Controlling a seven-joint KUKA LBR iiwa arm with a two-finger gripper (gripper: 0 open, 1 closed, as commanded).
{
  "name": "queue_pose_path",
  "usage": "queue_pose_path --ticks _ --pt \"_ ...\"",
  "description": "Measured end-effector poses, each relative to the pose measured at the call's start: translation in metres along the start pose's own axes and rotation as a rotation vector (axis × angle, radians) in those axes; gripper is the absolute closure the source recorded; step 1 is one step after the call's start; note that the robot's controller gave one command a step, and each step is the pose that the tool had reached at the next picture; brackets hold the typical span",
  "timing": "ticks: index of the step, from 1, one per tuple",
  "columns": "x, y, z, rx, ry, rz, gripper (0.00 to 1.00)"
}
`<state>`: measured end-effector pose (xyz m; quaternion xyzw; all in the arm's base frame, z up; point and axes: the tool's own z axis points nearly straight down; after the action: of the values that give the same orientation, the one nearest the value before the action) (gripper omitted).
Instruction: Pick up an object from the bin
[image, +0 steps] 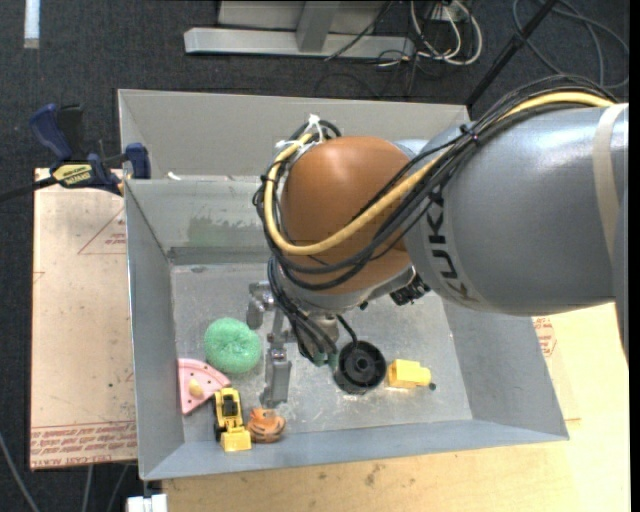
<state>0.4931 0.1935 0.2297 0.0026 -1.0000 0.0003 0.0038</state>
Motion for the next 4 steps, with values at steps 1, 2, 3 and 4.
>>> queue_pose_path --ticks 1,2,3,4 --pt "-0.002 -0.001 -0.005 -0.002 -0.008 0.005 0.00" --pt "0.002 -0.009 0.067 -0.003 -0.012 -0.015 0.00" --pt "0.006 -0.015 0.105 -0.001 -0.004 -0.046 0.00" --pt "0.014 -0.022 0.093 -0.001 -0.008 -0.186 0.00"
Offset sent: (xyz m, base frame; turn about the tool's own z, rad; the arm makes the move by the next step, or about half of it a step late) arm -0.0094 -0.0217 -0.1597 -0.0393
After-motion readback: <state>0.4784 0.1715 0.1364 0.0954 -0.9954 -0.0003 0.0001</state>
